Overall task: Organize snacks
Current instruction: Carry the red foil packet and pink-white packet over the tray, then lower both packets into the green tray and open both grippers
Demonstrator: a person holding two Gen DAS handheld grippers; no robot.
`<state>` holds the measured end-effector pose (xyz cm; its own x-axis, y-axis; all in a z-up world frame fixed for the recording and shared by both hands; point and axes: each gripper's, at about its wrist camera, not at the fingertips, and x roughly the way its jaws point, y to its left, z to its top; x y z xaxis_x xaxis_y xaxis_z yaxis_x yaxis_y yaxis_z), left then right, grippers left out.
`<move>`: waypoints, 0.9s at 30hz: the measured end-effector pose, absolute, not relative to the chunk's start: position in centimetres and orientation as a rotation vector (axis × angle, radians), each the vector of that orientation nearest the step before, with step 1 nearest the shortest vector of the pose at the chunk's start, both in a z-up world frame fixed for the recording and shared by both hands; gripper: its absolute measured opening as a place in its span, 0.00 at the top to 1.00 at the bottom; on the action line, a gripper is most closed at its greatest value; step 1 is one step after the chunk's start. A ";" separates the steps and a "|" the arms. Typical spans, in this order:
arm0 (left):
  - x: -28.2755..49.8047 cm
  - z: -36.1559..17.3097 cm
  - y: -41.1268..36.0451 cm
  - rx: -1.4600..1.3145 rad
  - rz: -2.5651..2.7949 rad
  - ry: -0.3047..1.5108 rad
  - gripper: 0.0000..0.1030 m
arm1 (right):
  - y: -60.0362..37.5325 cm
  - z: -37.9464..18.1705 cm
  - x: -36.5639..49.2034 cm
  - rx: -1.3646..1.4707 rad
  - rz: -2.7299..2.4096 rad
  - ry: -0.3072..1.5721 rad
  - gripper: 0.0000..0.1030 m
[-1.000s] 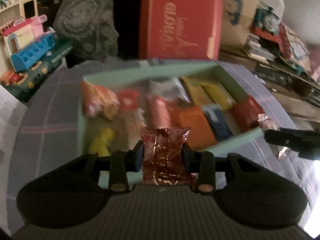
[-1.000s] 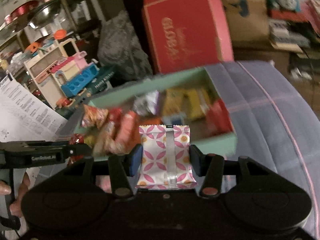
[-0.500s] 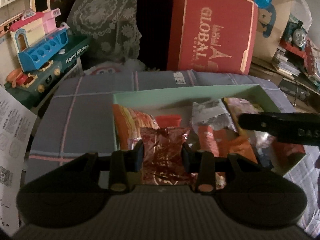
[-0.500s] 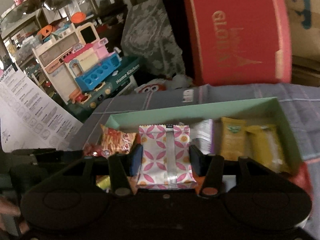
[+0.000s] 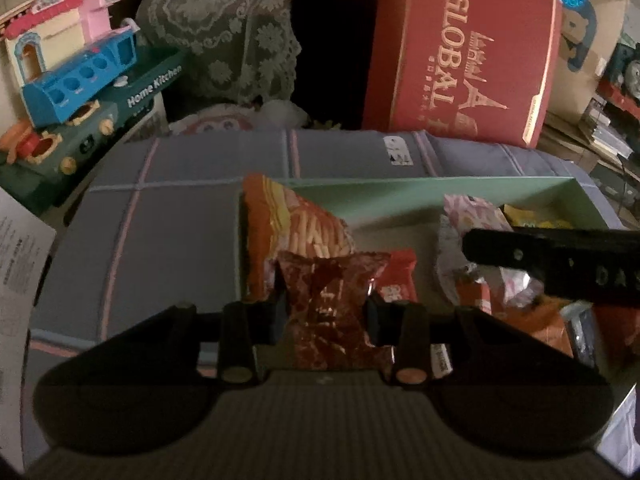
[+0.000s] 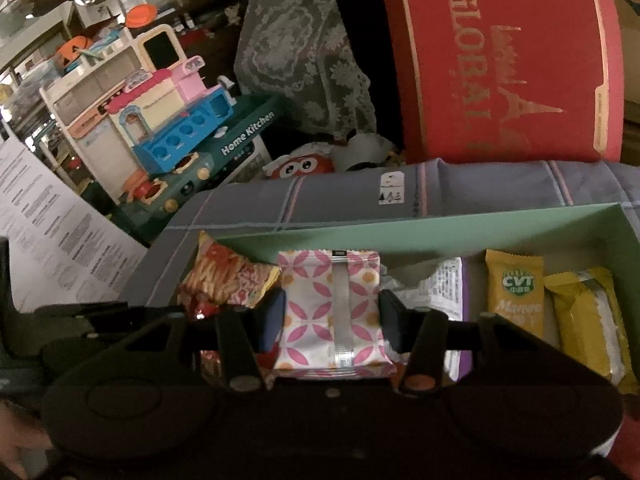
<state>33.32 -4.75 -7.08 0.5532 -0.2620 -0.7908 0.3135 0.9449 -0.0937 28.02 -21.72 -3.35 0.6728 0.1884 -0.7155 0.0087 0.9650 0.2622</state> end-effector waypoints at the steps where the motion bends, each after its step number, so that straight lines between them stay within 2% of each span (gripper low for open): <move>1: 33.1 -7.1 -4.9 0.066 -0.353 0.925 0.64 | -21.7 -3.4 28.1 0.258 0.104 0.829 0.51; 3: 32.4 -7.1 -4.9 0.075 -0.369 0.929 0.58 | -21.6 -3.5 28.1 0.264 0.119 0.831 0.47; 5: 31.8 -6.9 -4.9 0.077 -0.360 0.929 0.35 | -21.4 -3.5 28.1 0.281 0.136 0.830 0.40; 7: 31.1 -6.4 -4.8 0.069 -0.349 0.907 0.23 | -21.3 -3.2 27.7 0.290 0.134 0.819 0.20; 8: 30.7 -6.0 -4.8 0.063 -0.354 0.894 0.16 | -21.4 -2.9 27.4 0.291 0.126 0.809 0.18; 9: 30.3 -5.7 -4.8 0.060 -0.358 0.884 0.12 | -21.5 -2.7 27.2 0.295 0.122 0.802 0.18; 10: 29.8 -5.3 -4.9 0.066 -0.349 0.872 0.02 | -21.6 -2.5 26.9 0.301 0.121 0.800 0.17; 11: 29.3 -4.9 -5.0 0.084 -0.322 0.854 0.00 | -21.8 -2.2 26.6 0.305 0.118 0.798 0.16; 13: 28.5 -4.4 -5.2 0.115 -0.297 0.835 0.00 | -22.2 -1.7 25.7 0.303 0.104 0.788 0.02; 14: 28.2 -4.2 -5.2 0.111 -0.299 0.841 0.00 | -22.2 -1.4 25.2 0.299 0.097 0.780 0.01; 27: 20.3 -2.7 -2.9 0.029 -0.291 0.880 0.00 | -22.5 1.4 16.4 0.272 0.092 0.766 0.00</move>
<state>20.26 -2.92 -2.69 0.6006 -0.2389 -0.7630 0.2628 0.9603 -0.0938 16.45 -22.47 1.42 0.7188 0.1808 -0.6713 0.0158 0.9611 0.2758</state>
